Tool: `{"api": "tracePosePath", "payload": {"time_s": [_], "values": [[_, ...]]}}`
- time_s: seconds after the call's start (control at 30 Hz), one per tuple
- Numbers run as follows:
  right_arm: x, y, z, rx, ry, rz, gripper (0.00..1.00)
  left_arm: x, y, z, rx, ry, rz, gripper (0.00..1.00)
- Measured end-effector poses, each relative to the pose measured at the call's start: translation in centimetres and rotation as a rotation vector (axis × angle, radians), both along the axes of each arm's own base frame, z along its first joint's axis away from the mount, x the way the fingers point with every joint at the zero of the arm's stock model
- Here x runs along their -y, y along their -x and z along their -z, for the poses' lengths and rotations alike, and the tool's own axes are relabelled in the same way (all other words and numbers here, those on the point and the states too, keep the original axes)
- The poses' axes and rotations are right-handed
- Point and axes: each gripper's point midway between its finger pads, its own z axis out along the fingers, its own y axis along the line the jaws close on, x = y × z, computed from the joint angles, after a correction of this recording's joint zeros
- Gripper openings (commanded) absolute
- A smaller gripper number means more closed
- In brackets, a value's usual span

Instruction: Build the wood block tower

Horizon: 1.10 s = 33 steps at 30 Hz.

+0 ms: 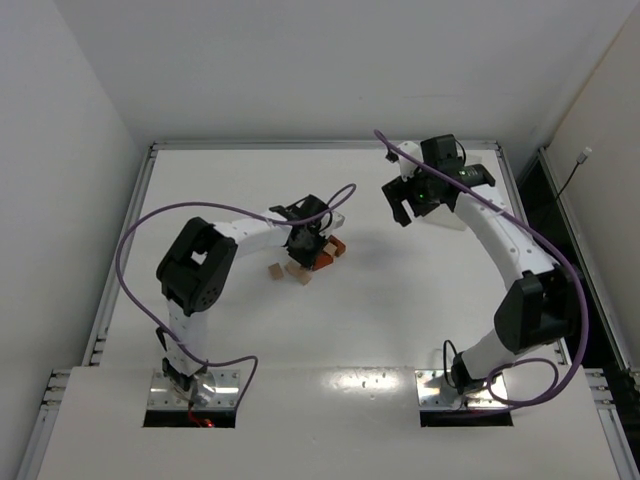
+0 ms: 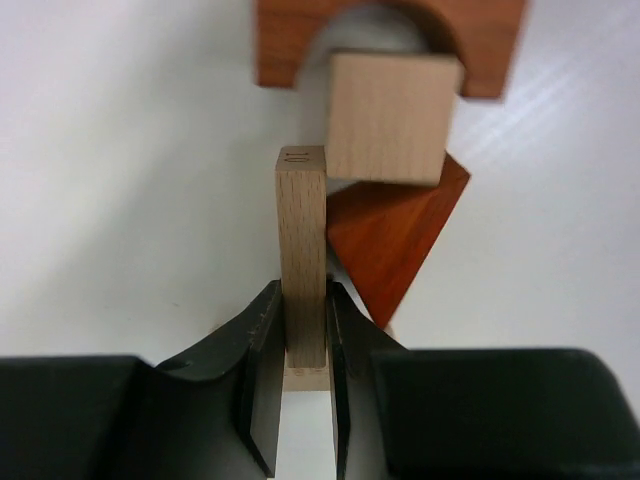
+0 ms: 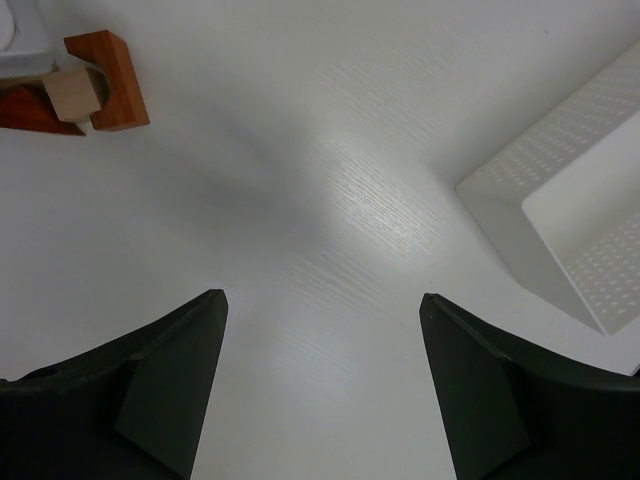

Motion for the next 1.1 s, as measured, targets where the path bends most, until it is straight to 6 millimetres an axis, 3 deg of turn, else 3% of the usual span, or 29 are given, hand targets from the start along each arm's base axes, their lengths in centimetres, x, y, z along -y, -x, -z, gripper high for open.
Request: {"api": "tracePosePath", "payload": {"time_s": [0.33,0.47,0.6,0.8,0.97,1.1], "values": [[0.9,0.9,0.4,-0.016,-0.005,0.015,0.74,2.5,4.1,0.0,-0.024,0.009,0.111,0.0],[1.1,1.5,0.4,-0.018,-0.009,0.015,0.74,3.3,4.8,0.0,-0.029,0.015,0.136,0.0],[1.5,1.7,0.6,-0.026,-0.012,0.022,0.74,2.8,5.0,-0.3,-0.019,0.003,0.119,0.0],[1.7,1.7,0.7,-0.028,-0.015,0.028,0.74,0.8,3.1,-1.4,0.054,-0.037,0.008,0.0],[1.7,1.7,0.7,-0.029,-0.016,0.027,0.74,-2.3,0.0,-1.8,0.093,-0.086,-0.135,0.0],[1.6,1.7,0.7,-0.029,-0.018,0.026,0.74,-2.7,-3.0,-1.6,0.11,-0.084,-0.203,0.0]]}}
